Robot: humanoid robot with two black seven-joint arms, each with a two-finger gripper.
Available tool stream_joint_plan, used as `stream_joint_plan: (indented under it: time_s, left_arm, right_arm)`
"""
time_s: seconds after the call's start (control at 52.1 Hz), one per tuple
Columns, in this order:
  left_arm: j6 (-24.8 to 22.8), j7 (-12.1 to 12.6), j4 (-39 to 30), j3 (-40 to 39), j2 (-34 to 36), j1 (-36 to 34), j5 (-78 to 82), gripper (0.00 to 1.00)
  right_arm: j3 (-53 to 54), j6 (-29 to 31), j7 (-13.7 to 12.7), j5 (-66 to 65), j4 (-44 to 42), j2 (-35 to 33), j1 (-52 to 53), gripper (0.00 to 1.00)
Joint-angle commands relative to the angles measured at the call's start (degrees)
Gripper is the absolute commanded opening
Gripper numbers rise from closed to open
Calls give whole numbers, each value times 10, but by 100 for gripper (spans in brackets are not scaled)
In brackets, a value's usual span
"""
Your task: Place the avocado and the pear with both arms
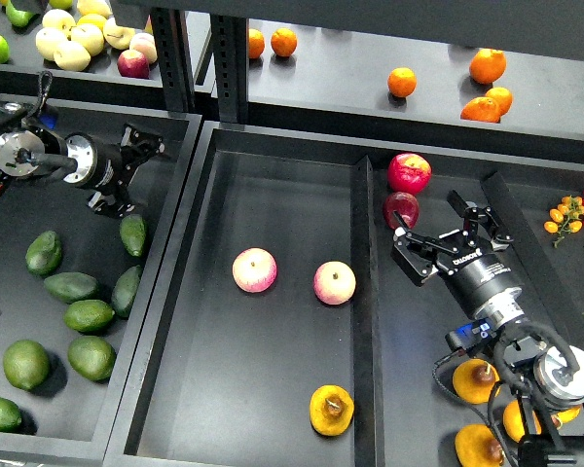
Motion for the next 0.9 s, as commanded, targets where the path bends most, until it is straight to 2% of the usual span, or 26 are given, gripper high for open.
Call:
stream_joint_plan:
  time_s: [0.0,0.173,0.365,0.442,0.538,0.595,0.768,0.883]
  left_arm:
    - [0,0,-61,-76,-1,51,-65,98]
    - [0,0,-155,-201,-22,149,-94,98]
    - [0,0,-236,-321,-82,259,-94,98]
    - [0,0,-269,-356,-111,309,-94,98]
    - [0,0,-310,-394,-150,372,-95,98]
    - [0,0,-326,-408,-169,401,-94,98]
    - [0,0,-362,-448,-223,481,-94,99]
    - [0,0,-369,-463,-230,518,-94,99]
  right_arm:
    - [4,13,-2,0,-1,0,-24,100]
    - [3,89,-2,0,-11,-3,-67,100]
    - [-6,178,-9,0,-40,-63,-102,100]
    - [-6,220,-23,-1,-56,-73,-117,100]
    - [-8,274,-53,-4,-87,-94,-124,100]
    - [-16,295,-53,-4,-101,-109,-123,100]
    - [-66,295,-53,-5,-117,-187,-119,100]
    - [-106,295,-53,-8,-120,-231,-104,100]
